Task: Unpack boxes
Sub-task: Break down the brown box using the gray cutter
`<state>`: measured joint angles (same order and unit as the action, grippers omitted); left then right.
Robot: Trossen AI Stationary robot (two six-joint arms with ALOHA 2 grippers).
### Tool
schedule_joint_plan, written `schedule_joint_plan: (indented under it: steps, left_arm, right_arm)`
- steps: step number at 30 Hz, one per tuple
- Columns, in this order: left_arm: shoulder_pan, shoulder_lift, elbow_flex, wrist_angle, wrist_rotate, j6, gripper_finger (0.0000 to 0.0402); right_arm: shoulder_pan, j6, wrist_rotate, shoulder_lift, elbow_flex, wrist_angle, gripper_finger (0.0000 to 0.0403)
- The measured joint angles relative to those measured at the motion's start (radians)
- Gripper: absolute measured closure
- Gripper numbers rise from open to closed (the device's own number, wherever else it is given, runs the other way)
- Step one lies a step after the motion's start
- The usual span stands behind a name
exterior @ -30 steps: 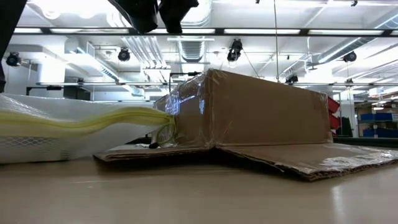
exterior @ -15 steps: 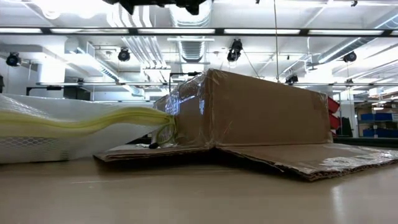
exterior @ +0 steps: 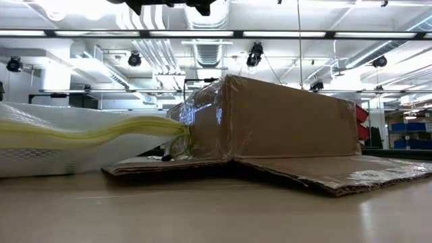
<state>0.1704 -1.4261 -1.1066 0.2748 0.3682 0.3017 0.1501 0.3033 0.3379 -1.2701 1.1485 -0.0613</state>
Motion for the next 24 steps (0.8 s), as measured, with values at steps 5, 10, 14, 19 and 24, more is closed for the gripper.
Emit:
schedule_joint_plan:
  steps: [5,10,14,19,24]
  left_arm:
    - [0.0,0.0,0.005,0.02,0.0,-0.002,0.0374]
    - [0.0,0.0,0.006,0.033,0.019,-0.008,0.0374]
    - [-0.001,0.0,0.006,0.053,0.035,-0.012,0.0374]
    - [-0.002,0.0,0.006,0.083,0.042,-0.012,0.0375]
    - [-0.002,0.0,0.006,0.102,0.042,-0.018,0.0376]
  right_arm:
    - [-0.011,0.009,0.001,0.0,-0.051,-0.106,0.0199]
    - [-0.024,0.012,-0.001,0.001,-0.074,-0.14,0.0236]
    - [-0.028,0.044,-0.007,0.002,-0.074,-0.159,0.0261]
    - [-0.033,0.068,-0.023,0.002,-0.068,-0.178,0.0282]
    - [-0.035,0.07,-0.033,0.002,-0.068,-0.2,0.0289]
